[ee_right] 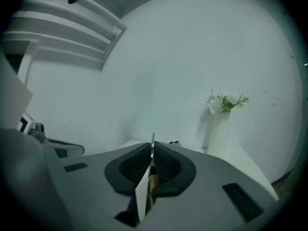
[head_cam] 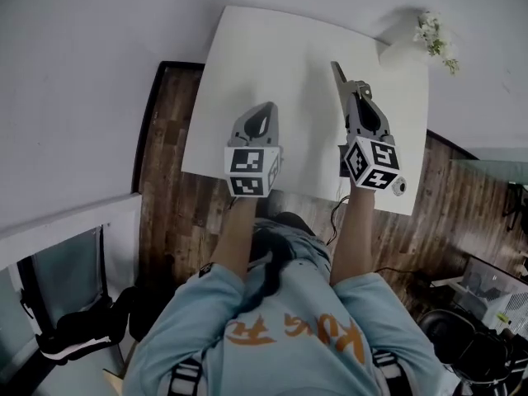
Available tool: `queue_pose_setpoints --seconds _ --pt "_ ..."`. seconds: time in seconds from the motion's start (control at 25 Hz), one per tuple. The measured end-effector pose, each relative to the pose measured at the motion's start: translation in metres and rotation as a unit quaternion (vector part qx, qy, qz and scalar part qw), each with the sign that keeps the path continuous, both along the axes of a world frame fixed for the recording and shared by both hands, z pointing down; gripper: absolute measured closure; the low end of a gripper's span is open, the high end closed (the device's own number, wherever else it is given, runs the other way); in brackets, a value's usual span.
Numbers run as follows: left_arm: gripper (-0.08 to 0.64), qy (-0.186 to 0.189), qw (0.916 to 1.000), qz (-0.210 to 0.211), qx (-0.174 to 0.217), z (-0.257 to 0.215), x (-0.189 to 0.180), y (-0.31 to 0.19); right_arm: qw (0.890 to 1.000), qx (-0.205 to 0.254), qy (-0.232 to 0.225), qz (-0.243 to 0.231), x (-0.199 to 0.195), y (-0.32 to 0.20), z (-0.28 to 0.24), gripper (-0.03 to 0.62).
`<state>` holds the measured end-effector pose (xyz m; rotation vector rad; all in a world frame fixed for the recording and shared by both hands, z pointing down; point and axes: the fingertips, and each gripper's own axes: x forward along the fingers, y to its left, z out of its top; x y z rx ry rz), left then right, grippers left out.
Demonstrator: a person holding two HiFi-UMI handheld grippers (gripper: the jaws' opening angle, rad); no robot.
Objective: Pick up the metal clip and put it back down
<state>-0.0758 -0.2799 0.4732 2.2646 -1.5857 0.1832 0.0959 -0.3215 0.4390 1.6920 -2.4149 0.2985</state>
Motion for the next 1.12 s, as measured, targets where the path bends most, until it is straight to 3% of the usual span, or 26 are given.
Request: queue_pose_setpoints --seconds 0.16,0.36,0.52,0.72,0.96,1.12 --pt "0.537 -0.014 0.9994 0.006 0.031 -0.025 0.010 0.016 0.999 0.013 0.036 -0.005 0.027 0.044 -0.007 0.555" --pt "0.535 -0.018 0.9986 0.023 0.045 -0.040 0.032 0.029 0.999 -0.005 0.036 0.022 0.071 0.074 0.004 0.555" --pt "0.535 -0.033 0.9969 0.061 0.037 -0.032 0.067 0.040 0.998 -0.017 0.017 0.058 0.104 0.089 0.019 0.555" --pt "0.536 -0.099 0.9866 0.126 0.032 -0.010 0.107 0.062 0.992 -0.048 -0.022 0.117 0.141 0.109 0.061 0.554" --pt "0.537 -0.116 0.9790 0.167 -0.014 0.032 0.126 0.086 0.975 -0.104 -0.080 0.180 0.163 0.145 0.122 0.554" --pt "0.535 -0.117 0.9739 0.191 -0.033 0.054 0.137 0.093 0.969 -0.124 -0.107 0.187 0.165 0.158 0.147 0.555"
